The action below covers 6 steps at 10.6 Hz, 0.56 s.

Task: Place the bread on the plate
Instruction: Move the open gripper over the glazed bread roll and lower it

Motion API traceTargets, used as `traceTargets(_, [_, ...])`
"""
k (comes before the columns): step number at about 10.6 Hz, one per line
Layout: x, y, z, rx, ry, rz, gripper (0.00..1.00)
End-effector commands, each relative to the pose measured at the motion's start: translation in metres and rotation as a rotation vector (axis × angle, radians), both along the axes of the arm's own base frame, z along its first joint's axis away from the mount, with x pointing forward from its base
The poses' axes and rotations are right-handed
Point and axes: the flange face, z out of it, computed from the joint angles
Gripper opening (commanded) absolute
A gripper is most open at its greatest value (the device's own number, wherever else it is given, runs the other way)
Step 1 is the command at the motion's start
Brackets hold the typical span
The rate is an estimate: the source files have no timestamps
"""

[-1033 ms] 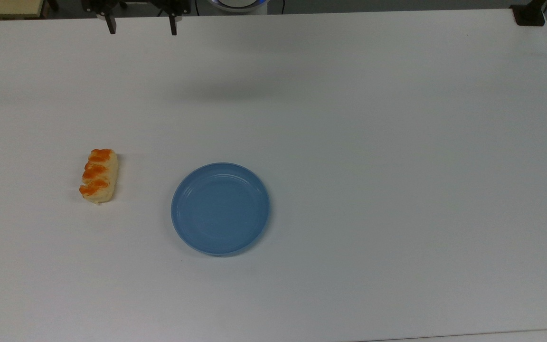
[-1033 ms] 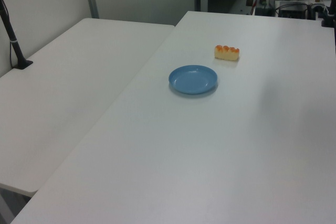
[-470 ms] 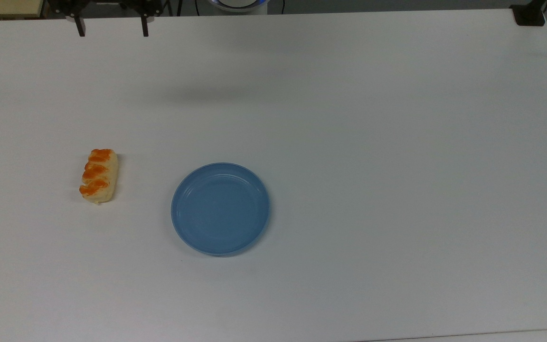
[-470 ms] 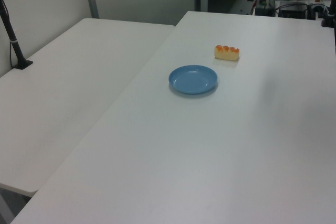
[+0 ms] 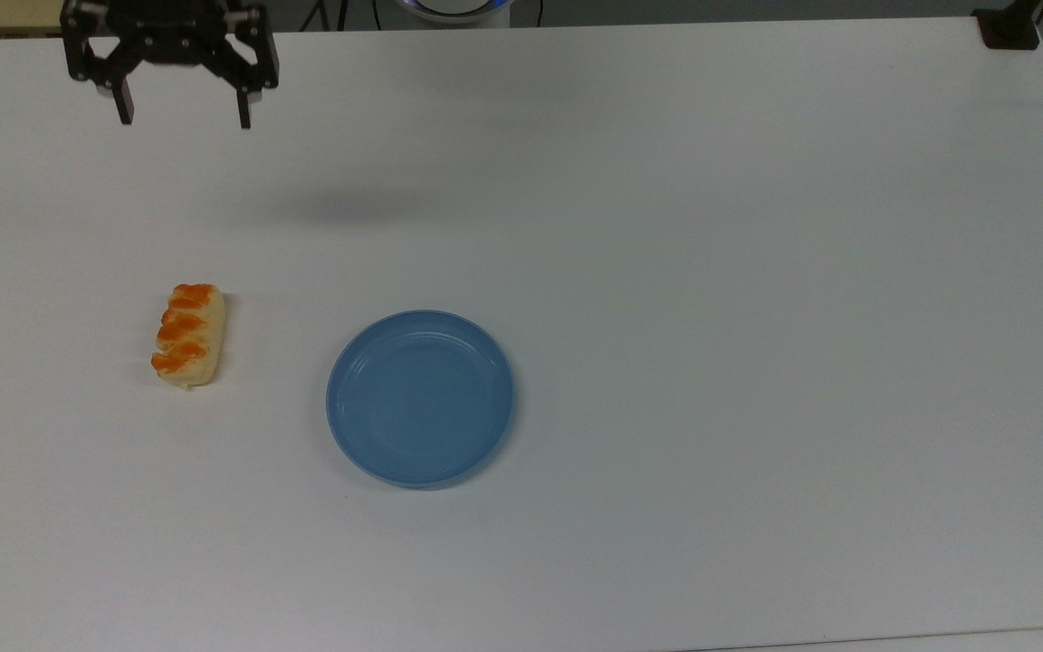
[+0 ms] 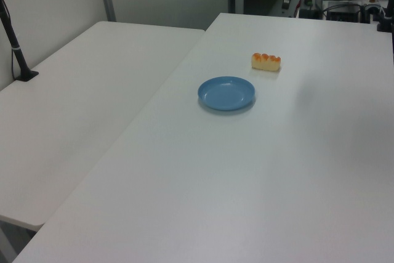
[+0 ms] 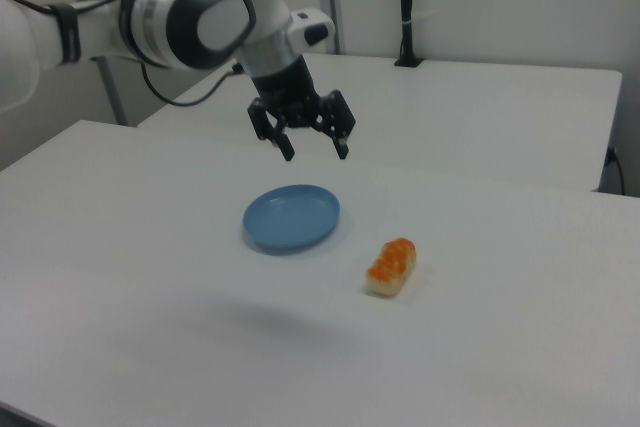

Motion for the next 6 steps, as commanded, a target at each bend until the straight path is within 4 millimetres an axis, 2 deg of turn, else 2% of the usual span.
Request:
traceTargets(1, [0.008,-0.015,-0.056,0.071,-0.076,-0.041,1.0])
traceTargets(3, [0.036,-0.025,-0.093,0.098,-0.13,-0.154,1.0])
traceTargets(6, [0.054,-0.032,-0.138,0.079,-0.162,-0.18,1.0])
